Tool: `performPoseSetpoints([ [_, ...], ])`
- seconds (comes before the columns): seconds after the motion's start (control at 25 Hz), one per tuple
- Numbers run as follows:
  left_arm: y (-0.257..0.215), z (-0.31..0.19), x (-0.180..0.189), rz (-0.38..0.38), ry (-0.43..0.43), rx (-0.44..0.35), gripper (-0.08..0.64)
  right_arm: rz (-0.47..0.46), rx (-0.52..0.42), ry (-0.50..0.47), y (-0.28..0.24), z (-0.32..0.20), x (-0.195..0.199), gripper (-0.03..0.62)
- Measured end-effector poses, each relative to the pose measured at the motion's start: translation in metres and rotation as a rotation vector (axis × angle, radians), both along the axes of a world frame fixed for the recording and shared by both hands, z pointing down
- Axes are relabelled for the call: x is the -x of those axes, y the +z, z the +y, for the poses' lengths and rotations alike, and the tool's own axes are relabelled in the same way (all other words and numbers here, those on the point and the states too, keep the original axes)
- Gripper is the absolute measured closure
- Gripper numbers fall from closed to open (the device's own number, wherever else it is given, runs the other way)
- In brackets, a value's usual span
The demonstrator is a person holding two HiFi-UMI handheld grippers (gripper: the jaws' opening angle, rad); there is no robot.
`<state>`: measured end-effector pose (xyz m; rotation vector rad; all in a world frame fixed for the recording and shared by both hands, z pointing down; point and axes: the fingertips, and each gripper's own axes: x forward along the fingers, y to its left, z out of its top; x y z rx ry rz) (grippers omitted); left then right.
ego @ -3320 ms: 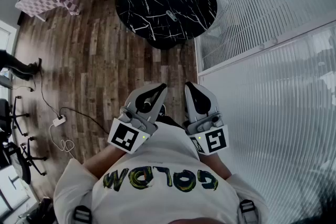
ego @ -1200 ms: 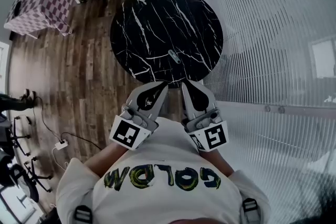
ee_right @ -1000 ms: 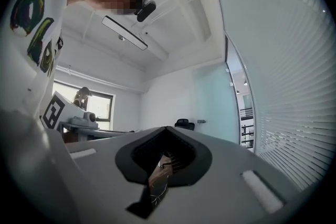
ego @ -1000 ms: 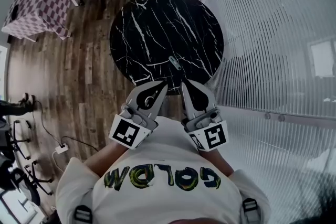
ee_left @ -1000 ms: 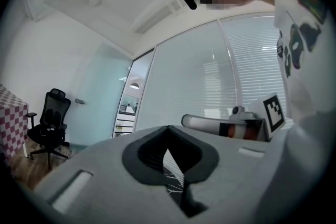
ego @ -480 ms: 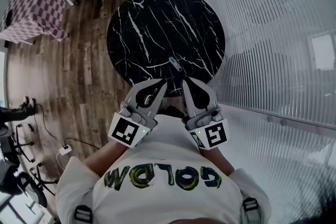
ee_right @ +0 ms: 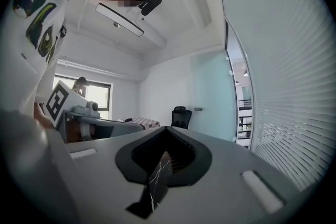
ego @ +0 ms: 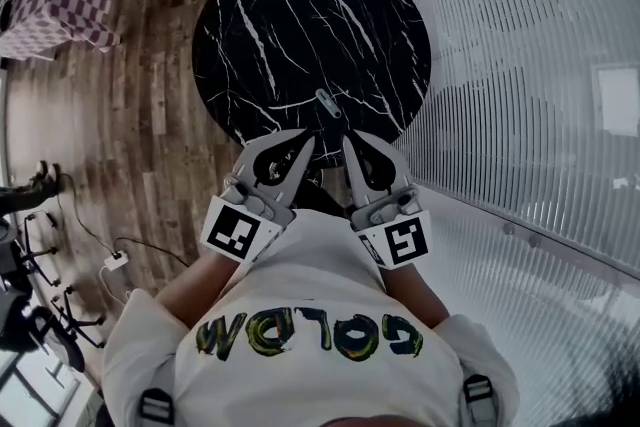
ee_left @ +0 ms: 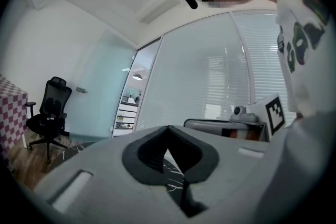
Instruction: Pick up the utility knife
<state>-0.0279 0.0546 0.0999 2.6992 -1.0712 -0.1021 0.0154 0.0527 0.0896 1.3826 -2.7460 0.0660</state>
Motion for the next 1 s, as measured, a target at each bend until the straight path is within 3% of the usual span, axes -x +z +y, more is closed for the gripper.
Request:
performPoseSetpoints([
  [0.36, 0.059, -0.021, -0.015, -0.086, 0.034, 0.056, 0.557, 0.049, 0.121, -0.039, 0.067, -0.026, -0.012, 0.589],
  [1.0, 0.193, -0.048, -0.044, -0.202, 0.083, 0.139, 0.557, 0.173, 0.290, -0.069, 0.204, -0.061, -0.034, 0.515],
])
